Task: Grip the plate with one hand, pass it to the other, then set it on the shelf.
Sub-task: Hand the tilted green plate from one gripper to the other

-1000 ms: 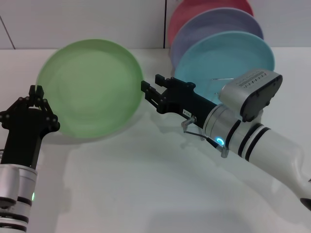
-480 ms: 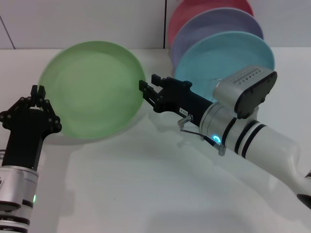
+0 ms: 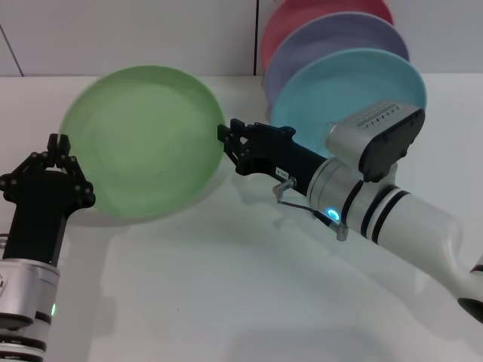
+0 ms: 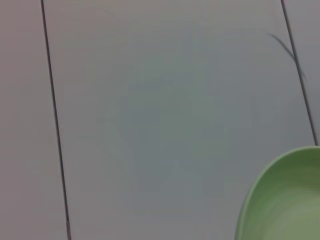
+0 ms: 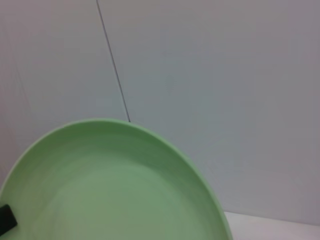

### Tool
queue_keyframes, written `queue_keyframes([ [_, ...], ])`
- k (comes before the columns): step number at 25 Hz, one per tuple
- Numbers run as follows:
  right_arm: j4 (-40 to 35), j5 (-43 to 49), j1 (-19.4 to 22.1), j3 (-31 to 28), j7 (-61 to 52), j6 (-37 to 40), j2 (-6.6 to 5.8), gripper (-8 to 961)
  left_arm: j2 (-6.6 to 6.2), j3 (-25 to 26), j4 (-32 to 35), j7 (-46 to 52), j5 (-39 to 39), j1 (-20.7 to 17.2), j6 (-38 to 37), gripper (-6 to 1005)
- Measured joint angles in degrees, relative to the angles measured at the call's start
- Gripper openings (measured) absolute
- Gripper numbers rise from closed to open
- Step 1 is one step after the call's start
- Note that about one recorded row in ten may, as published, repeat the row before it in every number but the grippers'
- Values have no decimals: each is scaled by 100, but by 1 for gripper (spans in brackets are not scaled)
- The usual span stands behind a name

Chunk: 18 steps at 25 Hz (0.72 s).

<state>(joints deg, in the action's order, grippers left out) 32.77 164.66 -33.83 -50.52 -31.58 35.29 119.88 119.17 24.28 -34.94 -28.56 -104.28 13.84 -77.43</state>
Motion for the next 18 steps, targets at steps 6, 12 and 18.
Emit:
queue_keyframes([
  [6,-19,-10,-27,3,0,-7,0,208,0,-74,21,-5,-2,23,-1,35],
  [12,-33,-14,-40,7,0,-13,0,167,0,-74,14,-66,-4,36,-1,35],
  [18,-43,-14,-86,8,1,-145,0,153,0,-73,14,-69,-5,51,14,35],
])
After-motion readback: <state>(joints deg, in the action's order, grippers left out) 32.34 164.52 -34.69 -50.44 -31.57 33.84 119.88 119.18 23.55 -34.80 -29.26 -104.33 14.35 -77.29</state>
